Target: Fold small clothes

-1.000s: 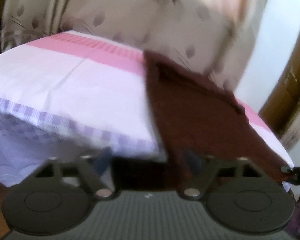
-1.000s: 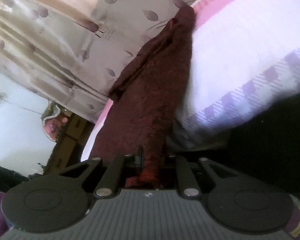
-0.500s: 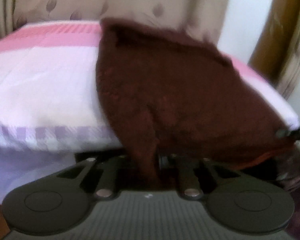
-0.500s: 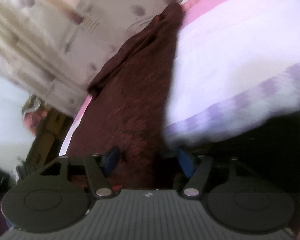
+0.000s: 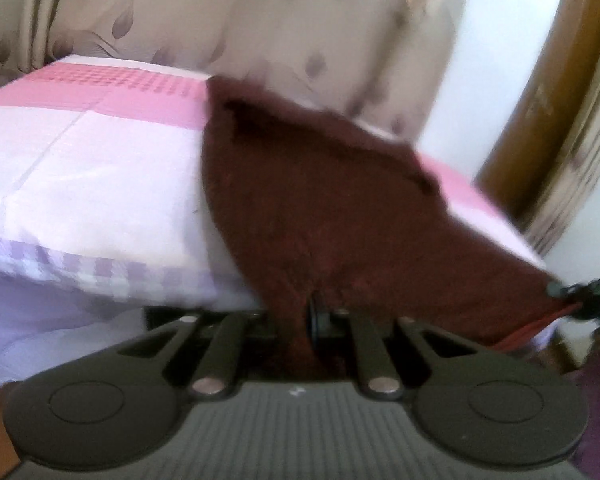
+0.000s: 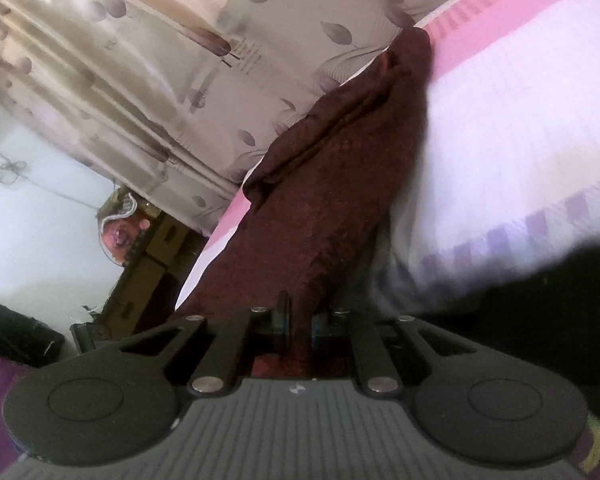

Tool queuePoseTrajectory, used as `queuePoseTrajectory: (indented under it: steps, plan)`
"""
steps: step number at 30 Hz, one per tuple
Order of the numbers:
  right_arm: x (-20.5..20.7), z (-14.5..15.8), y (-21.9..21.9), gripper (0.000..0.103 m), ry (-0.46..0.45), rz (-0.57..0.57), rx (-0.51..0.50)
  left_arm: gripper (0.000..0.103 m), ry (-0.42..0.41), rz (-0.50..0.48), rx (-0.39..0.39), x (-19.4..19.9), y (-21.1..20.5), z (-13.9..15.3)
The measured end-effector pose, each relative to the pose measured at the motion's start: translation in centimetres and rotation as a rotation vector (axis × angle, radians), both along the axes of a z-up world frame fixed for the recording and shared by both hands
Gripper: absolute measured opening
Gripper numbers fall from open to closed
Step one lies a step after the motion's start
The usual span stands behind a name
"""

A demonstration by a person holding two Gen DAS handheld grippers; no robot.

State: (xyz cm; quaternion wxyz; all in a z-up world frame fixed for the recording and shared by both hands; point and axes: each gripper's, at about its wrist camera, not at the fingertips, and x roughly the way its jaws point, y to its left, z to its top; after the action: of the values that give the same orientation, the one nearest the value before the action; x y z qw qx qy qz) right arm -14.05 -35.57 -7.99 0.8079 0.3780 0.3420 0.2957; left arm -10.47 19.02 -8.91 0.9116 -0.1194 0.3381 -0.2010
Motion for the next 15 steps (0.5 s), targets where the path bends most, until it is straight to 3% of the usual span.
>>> queuePoseTrajectory:
  steps: [4,15]
  plan:
    - [0.1,0.9,0.1,0.015,-0.007,0.004,0.004,0.011,-0.022,-0.012,0.004,0.1,0.0,1.5]
    - [4.9,4.9,-1.6,0.015,-0.04,-0.04,0.136,0.011,-0.061,0.052,-0.195,4.0,1.0,6.4]
